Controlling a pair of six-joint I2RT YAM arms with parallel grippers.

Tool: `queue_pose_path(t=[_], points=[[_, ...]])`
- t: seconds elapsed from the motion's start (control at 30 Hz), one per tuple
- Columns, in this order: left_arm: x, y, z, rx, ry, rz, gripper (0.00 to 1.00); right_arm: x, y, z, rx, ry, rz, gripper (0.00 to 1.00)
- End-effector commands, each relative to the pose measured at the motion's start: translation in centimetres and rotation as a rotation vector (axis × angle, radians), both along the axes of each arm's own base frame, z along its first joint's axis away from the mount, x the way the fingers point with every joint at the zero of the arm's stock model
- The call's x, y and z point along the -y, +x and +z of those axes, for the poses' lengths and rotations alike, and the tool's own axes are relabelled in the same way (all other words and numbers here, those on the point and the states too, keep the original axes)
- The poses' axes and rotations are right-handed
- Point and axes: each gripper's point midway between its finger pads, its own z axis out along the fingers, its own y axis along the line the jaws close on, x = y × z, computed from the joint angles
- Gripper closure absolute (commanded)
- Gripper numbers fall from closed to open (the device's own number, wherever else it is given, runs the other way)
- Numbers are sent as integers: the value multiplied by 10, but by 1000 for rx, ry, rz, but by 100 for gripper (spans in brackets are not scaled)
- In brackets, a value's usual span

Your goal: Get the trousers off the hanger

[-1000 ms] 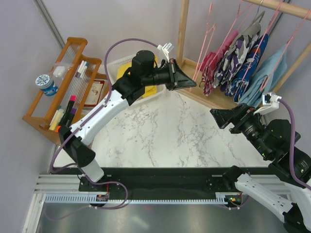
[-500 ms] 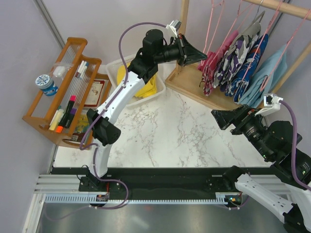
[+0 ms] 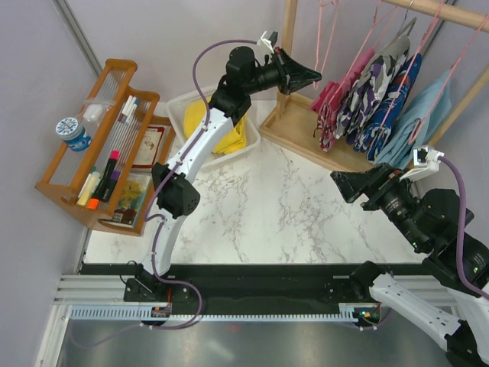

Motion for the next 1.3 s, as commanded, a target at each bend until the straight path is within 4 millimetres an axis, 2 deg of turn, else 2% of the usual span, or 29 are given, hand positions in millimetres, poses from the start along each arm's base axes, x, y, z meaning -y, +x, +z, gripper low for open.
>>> queue_pose_path(t=[0.0,0.3,0.6,0.67,0.7,0.73,0.77,0.83,0.87,0.93,1.13,1.17,1.27], points=[[-7,-8,36,72,-94,-21,98,-7,3,9,18,33,19,11],[-7,-7,25,22,-72,-27,98,-7,3,6,10,40,15,11],[-12,-12,-16,-87,34,-57,98,-6,4,15,20,54,7,12],[-16,-16,-13,-78,38,-61,98,-5,3,18,28,54,4,12],[-18,-17,-15,-64,48,-61,93,-5,3,20,30,54,5,11],[-20,-18,-15,-55,54,-58,81,-5,4,21,34,53,3,11],[-24,-24,-7,-40,60,-55,75,-4,2,25,42,57,5,11],[-31,-25,-8,-3,91,-31,60,-4,4,25,41,51,1,11],[-36,-31,-2,29,103,-25,56,-3,3,26,45,47,0,11],[-43,-35,-4,40,123,-16,48,-2,3,27,49,45,-5,11],[-79,-50,0,133,232,75,37,-5,8,27,41,27,-3,11],[-83,-51,-1,164,254,85,30,-5,9,26,39,24,-4,11],[-96,-62,-3,202,317,105,29,-8,13,24,31,15,-8,11]])
